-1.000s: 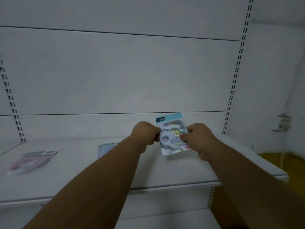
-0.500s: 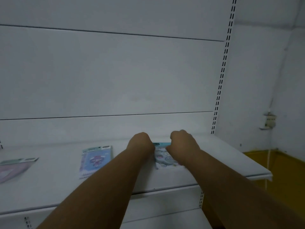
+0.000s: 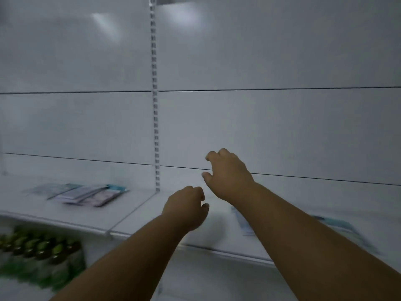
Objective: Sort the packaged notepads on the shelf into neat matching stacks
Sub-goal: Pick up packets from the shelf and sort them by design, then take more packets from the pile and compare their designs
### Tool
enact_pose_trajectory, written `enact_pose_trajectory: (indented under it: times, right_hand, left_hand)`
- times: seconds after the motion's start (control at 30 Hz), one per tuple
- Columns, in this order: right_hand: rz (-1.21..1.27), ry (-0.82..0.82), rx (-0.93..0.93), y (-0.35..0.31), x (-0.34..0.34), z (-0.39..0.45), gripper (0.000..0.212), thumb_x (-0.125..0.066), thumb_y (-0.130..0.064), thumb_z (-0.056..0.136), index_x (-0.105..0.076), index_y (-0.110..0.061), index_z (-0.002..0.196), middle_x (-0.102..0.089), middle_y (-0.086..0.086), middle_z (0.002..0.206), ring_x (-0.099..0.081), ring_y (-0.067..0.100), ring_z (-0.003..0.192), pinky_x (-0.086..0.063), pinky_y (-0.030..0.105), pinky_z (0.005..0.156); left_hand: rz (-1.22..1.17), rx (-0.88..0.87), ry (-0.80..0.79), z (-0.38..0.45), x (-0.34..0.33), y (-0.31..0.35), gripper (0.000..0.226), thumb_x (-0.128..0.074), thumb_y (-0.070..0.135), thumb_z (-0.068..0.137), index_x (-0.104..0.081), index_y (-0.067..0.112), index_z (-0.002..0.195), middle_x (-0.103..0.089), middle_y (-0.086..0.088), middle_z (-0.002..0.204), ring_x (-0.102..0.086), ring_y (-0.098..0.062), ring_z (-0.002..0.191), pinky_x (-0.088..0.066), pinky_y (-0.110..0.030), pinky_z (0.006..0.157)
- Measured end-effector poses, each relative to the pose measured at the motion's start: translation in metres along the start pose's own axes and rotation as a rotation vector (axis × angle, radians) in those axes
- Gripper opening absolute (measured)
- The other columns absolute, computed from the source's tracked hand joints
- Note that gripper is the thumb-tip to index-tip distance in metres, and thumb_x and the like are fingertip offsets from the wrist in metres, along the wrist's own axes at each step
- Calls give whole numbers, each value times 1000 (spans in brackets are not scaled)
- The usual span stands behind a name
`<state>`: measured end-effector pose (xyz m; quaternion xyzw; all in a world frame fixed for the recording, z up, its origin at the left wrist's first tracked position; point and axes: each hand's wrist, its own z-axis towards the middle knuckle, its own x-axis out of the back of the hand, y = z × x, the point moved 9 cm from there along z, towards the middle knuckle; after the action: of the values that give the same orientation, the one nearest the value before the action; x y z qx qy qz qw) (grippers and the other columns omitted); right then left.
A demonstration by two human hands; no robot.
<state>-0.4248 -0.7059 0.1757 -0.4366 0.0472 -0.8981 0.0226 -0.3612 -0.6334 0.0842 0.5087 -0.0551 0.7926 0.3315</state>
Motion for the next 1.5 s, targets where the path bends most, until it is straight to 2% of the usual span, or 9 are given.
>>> enact_pose_trajectory:
  times: [0.23,0.4,0.97,1.13,1.23,1.3,1.4,1.5]
  right_hand:
    - [171,-75,115,-223,-77,43,42,-56,-38,92,-52,-16,127,-54,10,123,-53,27,110,-49,39,90]
    - [206,-131,142,-311,-118,75,43,-55,-37,91,-50,-16,128,-53,11,124,-53,29,111,-49,41,90]
    - [169,-206,184,-425,-278,235,42,-55,-39,90,-52,-17,125,-54,9,121,-54,28,108,-50,41,90]
    - [126,-197,127,-449,-309,260,41,-56,-39,89,-53,-16,123,-54,9,120,-53,29,108,-49,42,91]
    - [88,-201,60,-458,-324,267,41,-56,-40,90,-53,-16,123,-54,9,120,-53,29,108,-48,41,91]
    - [45,-213,14,-463,-335,269,42,-56,-40,90,-53,-16,124,-54,9,121,-53,29,110,-48,41,92]
    - [25,-219,-80,-468,-349,268,44,-56,-41,89,-53,-17,127,-54,8,123,-53,29,112,-47,41,93]
    - [2,-251,-174,-466,-363,264,41,-57,-41,89,-55,-17,122,-54,8,121,-55,28,109,-48,41,92]
  left_hand:
    - [152,207,37,-83,102,-230,31,-55,46,90,-61,27,115,-66,5,111,-62,-13,97,-52,-31,88]
    - [187,279,10,-100,140,-332,32,-54,45,91,-59,26,116,-64,3,111,-60,-16,97,-51,-32,87]
    - [178,389,48,10,132,-561,31,-51,42,92,-59,24,116,-64,1,112,-62,-19,97,-51,-34,88]
    - [234,398,-35,42,113,-629,36,-45,42,94,-56,20,120,-61,-4,117,-58,-23,105,-47,-34,88]
    - [357,411,-171,64,100,-663,48,-39,50,94,-52,16,124,-57,-8,125,-52,-27,115,-42,-38,95]
    - [340,424,-265,75,88,-681,58,-35,58,91,-55,16,125,-59,-8,127,-53,-27,116,-42,-38,97]
    - [286,390,-302,88,78,-699,52,-43,55,86,-61,19,118,-63,-5,124,-57,-26,112,-45,-37,96]
    - [154,405,-272,93,83,-707,59,-59,49,82,-49,12,127,-53,-10,129,-51,-29,121,-42,-39,100]
